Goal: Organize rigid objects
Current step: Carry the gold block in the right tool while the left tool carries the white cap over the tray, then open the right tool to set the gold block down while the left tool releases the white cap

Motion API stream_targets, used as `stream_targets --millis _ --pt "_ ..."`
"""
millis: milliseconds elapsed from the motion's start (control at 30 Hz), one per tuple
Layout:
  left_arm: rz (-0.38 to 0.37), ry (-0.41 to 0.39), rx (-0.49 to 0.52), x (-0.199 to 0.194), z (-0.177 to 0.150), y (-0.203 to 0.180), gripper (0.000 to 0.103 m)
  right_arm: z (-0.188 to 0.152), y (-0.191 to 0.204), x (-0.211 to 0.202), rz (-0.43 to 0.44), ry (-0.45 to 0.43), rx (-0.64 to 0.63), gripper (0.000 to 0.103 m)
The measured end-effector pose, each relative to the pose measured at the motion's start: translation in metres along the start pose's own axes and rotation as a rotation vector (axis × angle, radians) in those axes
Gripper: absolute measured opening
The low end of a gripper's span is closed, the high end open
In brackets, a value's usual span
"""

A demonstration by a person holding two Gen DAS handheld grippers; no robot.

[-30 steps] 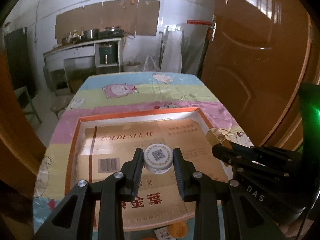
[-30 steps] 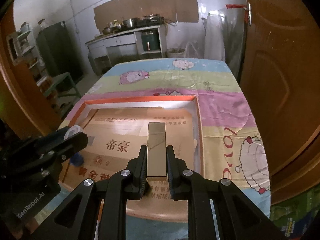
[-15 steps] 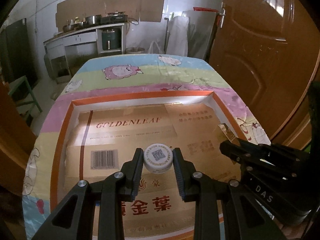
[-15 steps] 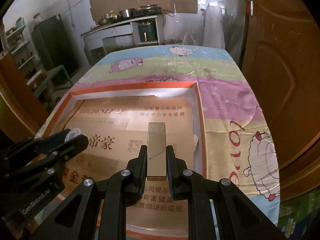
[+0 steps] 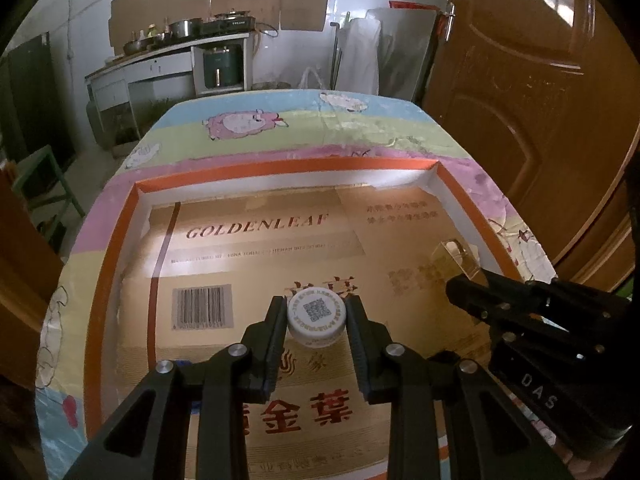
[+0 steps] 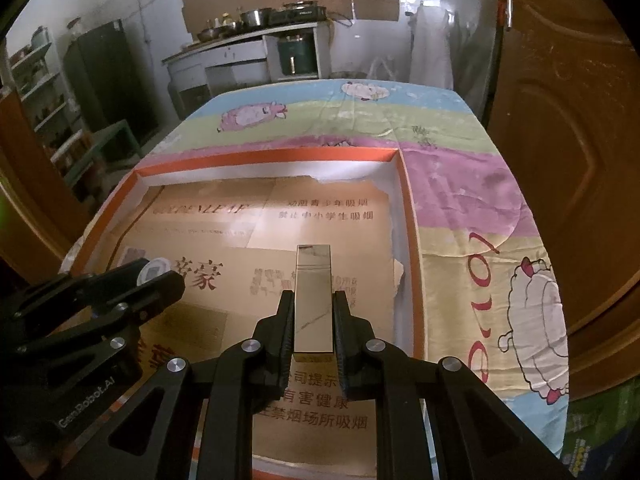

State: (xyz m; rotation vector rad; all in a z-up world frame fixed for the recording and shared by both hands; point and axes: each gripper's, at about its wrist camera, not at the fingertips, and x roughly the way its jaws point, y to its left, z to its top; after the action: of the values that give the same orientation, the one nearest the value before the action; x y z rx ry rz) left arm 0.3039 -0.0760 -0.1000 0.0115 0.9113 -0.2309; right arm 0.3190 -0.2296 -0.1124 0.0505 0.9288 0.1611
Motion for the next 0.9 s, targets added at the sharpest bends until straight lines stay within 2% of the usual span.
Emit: stream_targets --millis 467,900 --pt "-0.014 0.030 0.017 0.010 -0.008 -0.001 0.031 -0.004 0.003 0.012 -0.037 0.041 -0.026 0.018" --pt "-0.054 -0.029 0.012 0.000 -0.010 0.002 0.032 -0.008 0.000 0.004 -0.014 0.014 -0.019 0.019"
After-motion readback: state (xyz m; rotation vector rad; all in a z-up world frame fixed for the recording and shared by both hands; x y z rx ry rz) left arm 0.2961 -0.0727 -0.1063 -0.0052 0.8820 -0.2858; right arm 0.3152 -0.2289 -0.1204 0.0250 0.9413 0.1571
